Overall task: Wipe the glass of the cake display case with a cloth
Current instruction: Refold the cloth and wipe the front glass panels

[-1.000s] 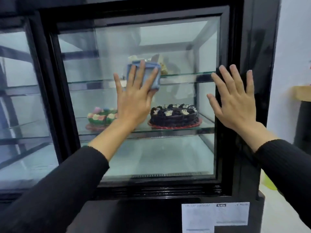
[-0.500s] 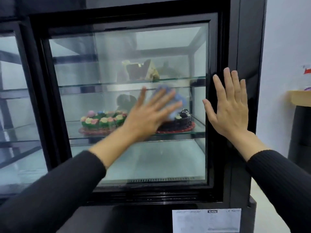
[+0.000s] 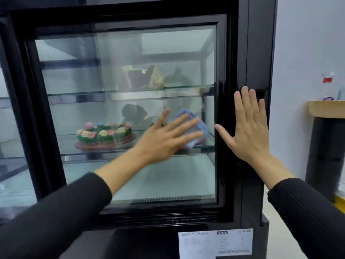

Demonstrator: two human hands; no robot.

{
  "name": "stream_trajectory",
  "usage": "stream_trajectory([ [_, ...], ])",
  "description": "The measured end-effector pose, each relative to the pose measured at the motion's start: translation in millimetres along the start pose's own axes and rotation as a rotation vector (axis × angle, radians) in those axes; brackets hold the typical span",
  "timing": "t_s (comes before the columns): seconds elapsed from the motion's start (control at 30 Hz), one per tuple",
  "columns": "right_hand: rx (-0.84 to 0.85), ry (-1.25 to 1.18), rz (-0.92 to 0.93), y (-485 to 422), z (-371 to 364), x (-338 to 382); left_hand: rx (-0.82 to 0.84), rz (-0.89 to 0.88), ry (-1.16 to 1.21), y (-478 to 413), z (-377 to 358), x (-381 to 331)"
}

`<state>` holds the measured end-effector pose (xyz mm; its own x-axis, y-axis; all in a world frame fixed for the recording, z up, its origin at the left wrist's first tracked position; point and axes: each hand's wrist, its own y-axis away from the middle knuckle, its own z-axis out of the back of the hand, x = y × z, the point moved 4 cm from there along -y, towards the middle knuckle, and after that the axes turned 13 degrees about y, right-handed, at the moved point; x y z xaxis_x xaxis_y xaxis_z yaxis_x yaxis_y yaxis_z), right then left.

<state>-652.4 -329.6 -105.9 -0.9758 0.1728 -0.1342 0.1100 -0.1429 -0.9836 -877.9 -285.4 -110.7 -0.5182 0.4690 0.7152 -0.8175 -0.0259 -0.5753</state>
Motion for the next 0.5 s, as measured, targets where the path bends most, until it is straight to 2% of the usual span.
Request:
stream_trajectory([
  [0.07, 0.012, 0.0, -0.003, 0, -1, 1, -0.077, 0.095, -0.025, -37, 26, 40],
  [0.13, 0.026, -0.002, -0.006, 0, -1, 1, -0.136, 0.317, 0.046, -77, 49, 79],
  [0.23, 0.044, -0.013, -0.006, 1, -1, 1, -0.241, 0.551, 0.209, -101, 53, 87],
  [0.37, 0.074, -0.055, -0.053, 7, 3, 1, -0.334, 0.507, 0.331, -74, 21, 21],
  [0.5, 0.137, -0.107, -0.123, 42, 5, 6, -0.245, 0.424, 0.434, 5, -25, -86],
])
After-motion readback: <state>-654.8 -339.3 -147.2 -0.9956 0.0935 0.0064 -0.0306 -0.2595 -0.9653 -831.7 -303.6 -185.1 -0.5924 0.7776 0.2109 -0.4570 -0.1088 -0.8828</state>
